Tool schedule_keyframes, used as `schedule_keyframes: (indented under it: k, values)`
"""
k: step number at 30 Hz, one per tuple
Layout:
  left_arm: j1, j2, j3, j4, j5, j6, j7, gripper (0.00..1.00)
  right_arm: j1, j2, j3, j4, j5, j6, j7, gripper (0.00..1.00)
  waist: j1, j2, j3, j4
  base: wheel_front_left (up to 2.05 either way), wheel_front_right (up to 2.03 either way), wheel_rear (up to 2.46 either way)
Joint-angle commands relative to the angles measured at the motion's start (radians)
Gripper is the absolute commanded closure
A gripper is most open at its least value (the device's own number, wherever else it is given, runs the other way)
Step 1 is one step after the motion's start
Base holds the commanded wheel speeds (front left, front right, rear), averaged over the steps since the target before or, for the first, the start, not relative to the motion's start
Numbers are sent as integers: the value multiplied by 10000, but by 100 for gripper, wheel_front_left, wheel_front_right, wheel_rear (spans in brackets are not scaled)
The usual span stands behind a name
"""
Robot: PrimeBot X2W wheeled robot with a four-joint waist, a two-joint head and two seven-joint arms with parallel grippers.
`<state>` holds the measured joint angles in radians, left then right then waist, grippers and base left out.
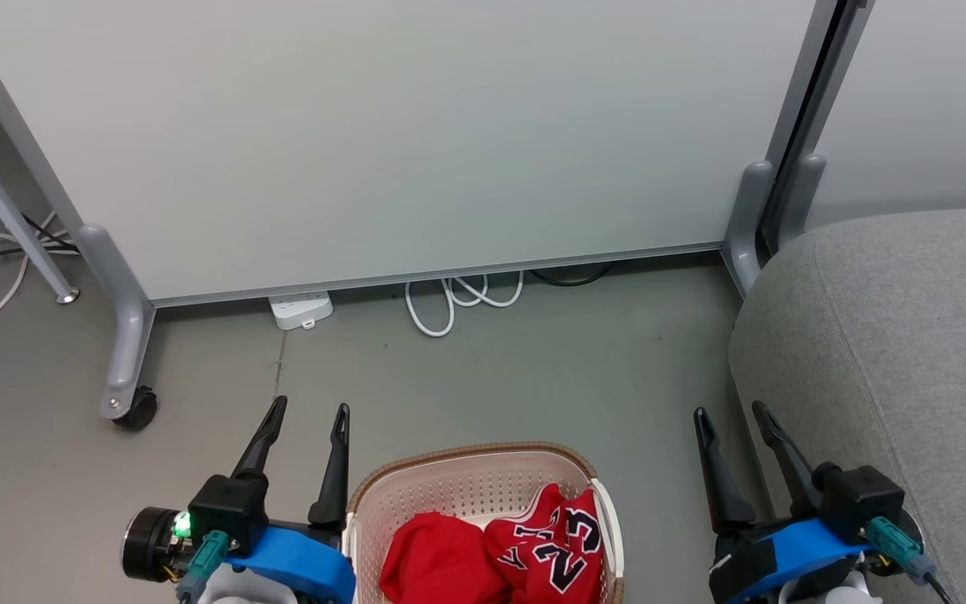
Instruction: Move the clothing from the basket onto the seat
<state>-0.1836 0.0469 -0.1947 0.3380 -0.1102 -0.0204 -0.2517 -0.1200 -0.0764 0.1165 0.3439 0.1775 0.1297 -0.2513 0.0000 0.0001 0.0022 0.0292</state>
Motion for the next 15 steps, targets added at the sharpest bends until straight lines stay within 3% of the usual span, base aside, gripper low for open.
schedule_keyframes:
  k: [1, 15]
  values:
    - [-108, 59, -10, 36, 228, 37, -84, 0, -117, -33, 3, 39, -250, 18, -94, 0, 0, -1, -9, 8, 0, 0, 0]
    - [-121, 57, 11, 208, 389, -5, -143, 0, -109, 56, -97, 227, -511, 10, -157, 0, 0, -1, -11, 37, 0, 0, 0]
